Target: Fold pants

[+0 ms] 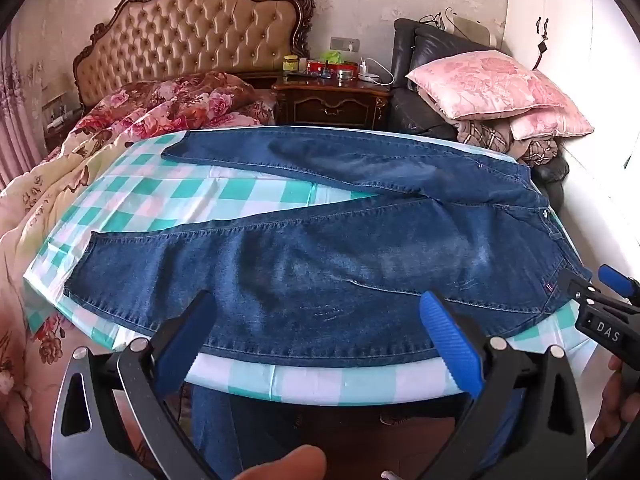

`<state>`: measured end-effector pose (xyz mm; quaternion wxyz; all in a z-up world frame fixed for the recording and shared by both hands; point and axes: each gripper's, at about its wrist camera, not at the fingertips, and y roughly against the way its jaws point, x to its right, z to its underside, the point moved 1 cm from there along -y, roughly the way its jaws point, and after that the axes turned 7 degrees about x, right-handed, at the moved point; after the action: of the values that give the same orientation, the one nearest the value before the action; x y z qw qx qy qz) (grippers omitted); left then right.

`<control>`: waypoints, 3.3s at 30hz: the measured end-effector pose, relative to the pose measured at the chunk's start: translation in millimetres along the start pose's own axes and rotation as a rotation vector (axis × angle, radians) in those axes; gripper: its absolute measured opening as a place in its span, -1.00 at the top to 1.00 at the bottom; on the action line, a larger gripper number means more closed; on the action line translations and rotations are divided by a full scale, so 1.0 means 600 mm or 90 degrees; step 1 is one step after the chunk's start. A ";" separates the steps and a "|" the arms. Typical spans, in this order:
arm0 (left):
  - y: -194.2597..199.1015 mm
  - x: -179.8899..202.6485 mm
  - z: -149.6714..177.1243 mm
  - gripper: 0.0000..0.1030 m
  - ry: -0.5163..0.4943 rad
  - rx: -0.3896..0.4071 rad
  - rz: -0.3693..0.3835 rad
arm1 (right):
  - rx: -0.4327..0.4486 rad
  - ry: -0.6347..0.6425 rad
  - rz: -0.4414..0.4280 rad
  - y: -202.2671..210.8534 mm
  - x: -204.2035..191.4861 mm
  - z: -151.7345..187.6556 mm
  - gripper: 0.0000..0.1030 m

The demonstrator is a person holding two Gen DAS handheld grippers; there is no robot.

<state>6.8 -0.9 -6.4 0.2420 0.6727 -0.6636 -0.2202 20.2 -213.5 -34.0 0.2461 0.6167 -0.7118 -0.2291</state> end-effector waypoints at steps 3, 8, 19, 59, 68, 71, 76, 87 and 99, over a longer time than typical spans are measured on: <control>0.000 -0.003 -0.001 -0.97 0.010 -0.002 0.004 | 0.001 0.001 0.000 -0.001 0.000 -0.001 -0.61; -0.001 -0.005 -0.001 -0.97 0.008 0.000 0.002 | 0.001 -0.001 0.000 -0.001 0.000 -0.002 -0.61; 0.000 -0.002 -0.001 -0.97 0.007 0.002 0.000 | -0.002 0.000 -0.002 0.000 0.002 -0.002 -0.61; -0.001 -0.010 0.002 -0.97 0.013 0.002 0.000 | -0.002 -0.001 -0.003 -0.003 0.004 0.000 -0.61; -0.001 -0.010 0.003 -0.97 0.013 0.002 0.001 | -0.003 -0.001 -0.004 -0.004 0.004 0.000 -0.61; -0.001 -0.011 0.003 -0.97 0.013 0.002 0.001 | -0.003 -0.001 -0.004 -0.004 0.003 0.000 -0.61; -0.001 -0.011 0.003 -0.97 0.014 0.001 0.001 | -0.004 0.000 -0.004 -0.006 0.003 0.000 -0.61; 0.000 -0.010 0.004 -0.97 0.015 0.001 0.002 | -0.004 -0.001 -0.004 -0.005 0.003 0.001 -0.61; -0.015 -0.009 0.015 -0.97 0.022 -0.007 0.019 | -0.037 -0.047 -0.067 -0.028 0.019 0.006 -0.64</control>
<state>8.2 4.4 -19.5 0.2605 0.6650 -0.6682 -0.2083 29.3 -227.2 -46.6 0.2251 0.6371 -0.6798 -0.2850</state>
